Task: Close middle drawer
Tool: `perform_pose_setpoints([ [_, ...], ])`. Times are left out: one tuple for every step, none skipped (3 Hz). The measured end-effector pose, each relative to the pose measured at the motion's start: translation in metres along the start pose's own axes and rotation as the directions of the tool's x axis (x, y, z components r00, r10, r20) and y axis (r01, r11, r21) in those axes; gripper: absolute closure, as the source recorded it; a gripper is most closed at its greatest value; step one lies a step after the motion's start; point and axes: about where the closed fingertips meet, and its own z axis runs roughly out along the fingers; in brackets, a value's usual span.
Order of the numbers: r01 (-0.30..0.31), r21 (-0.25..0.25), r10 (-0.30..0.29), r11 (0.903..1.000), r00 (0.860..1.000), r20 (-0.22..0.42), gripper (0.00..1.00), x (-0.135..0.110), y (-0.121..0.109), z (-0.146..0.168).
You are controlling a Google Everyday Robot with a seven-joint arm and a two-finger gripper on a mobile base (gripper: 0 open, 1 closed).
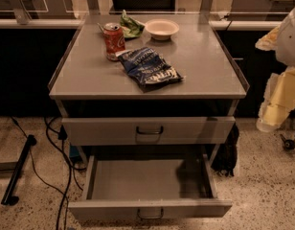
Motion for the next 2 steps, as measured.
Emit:
perform_pose_setpoints([
  [0.000,0.000,0.000,1.0000,1.000,0.000,0.01,0.0000,0.0000,0.0000],
  [0.000,0.000,0.000,1.0000,1.000,0.000,0.24,0.0000,0.0001,0.0001],
])
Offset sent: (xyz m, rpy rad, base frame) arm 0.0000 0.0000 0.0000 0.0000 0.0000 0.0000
